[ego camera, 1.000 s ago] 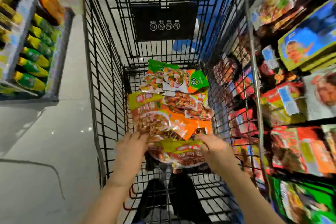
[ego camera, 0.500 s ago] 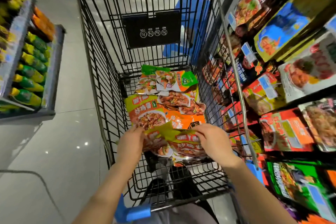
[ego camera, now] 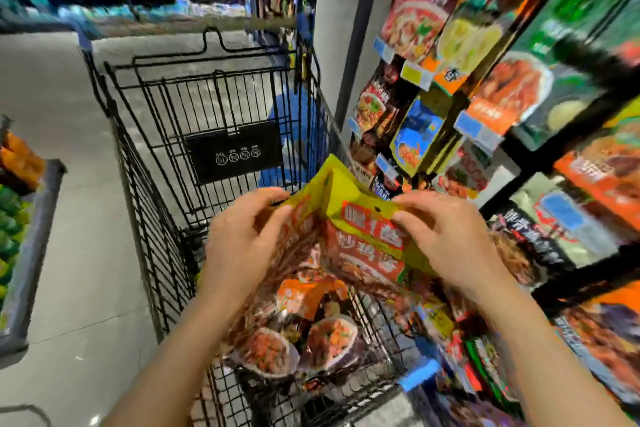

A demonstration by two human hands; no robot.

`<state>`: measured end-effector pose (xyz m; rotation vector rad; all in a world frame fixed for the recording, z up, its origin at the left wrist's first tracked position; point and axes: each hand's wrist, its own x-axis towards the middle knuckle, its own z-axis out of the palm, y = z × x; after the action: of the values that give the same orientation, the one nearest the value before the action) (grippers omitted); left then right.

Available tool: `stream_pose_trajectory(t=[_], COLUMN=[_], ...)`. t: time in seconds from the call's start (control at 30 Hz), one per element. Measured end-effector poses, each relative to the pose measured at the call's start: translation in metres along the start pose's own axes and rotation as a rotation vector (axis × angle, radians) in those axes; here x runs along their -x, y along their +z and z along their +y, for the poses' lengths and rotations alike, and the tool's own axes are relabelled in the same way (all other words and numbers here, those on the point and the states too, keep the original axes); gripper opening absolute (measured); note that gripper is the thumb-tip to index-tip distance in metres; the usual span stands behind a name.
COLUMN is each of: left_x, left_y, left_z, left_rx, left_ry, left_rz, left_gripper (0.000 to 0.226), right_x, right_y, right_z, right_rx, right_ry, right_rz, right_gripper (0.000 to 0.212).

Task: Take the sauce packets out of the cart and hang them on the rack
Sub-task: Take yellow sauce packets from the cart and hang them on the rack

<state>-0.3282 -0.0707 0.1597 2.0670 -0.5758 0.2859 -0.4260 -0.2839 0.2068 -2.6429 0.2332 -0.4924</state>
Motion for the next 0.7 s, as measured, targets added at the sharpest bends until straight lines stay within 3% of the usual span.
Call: stream_pose_trajectory(t=[0.13, 0.27, 0.43, 0.7], left_x=[-0.041, -0.074, -0.092, -0.099], left_y=[-0.012, -0.017, -0.014, 0.033], left_z=[0.043, 0.095, 0.169, 0.293], left_rx=[0.018, -0.026, 0.004, 0.096], left_ry=[0.230, 0.450, 0.609, 0.828], left_rz=[0.104, 0.108, 0.077, 0.173], left_gripper=[0.009, 0.010, 0.010, 0.007], right_x=[-0.008, -0.004, 0.022, 0.076], right_y=[-0.065, -0.134, -0.213, -0.330], right_z=[-0.006, -0.006, -0.002, 0.028], right_rx=[0.153, 0.299, 0.382, 0.523], right_ry=[-0.054, -0.067, -0.035, -0.054], right_rz=[0.212, 0.365, 0.496, 0.698], right_gripper=[0.023, 0.025, 0.029, 0.028])
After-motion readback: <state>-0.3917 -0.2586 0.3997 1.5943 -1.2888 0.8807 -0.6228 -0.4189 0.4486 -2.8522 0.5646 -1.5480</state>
